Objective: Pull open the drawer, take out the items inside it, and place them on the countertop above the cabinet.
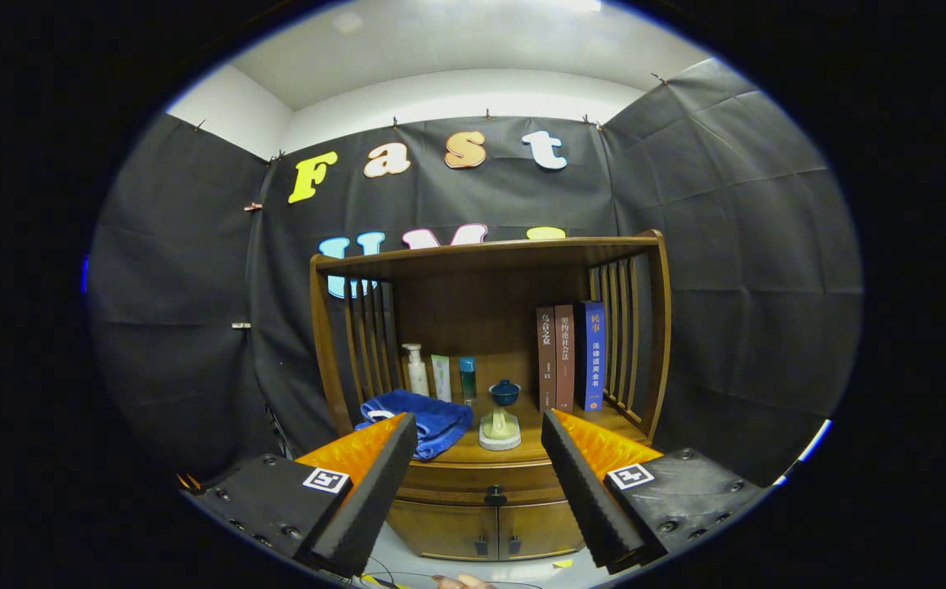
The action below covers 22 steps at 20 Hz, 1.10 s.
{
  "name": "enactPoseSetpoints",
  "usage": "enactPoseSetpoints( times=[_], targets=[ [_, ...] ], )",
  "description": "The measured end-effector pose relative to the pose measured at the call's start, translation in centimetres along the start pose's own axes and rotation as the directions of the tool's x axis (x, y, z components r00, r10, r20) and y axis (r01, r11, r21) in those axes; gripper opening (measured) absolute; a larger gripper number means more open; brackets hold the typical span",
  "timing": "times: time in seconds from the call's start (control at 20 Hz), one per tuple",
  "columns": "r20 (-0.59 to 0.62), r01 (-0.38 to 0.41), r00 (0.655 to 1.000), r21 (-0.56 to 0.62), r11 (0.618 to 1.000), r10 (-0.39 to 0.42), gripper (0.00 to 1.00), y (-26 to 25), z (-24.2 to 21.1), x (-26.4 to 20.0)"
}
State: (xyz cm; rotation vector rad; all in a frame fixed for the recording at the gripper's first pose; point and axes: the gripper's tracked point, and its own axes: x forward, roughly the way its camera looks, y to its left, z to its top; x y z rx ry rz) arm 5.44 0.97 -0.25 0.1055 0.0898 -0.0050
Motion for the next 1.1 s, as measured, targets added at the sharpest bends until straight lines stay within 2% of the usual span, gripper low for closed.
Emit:
enactPoseSetpoints(
  times=[1.1],
  targets=[
    [0.02, 0.012, 1.0, 0.012, 1.0, -0.012, 0.99, -2.0, 1.2, -0.6]
  ],
)
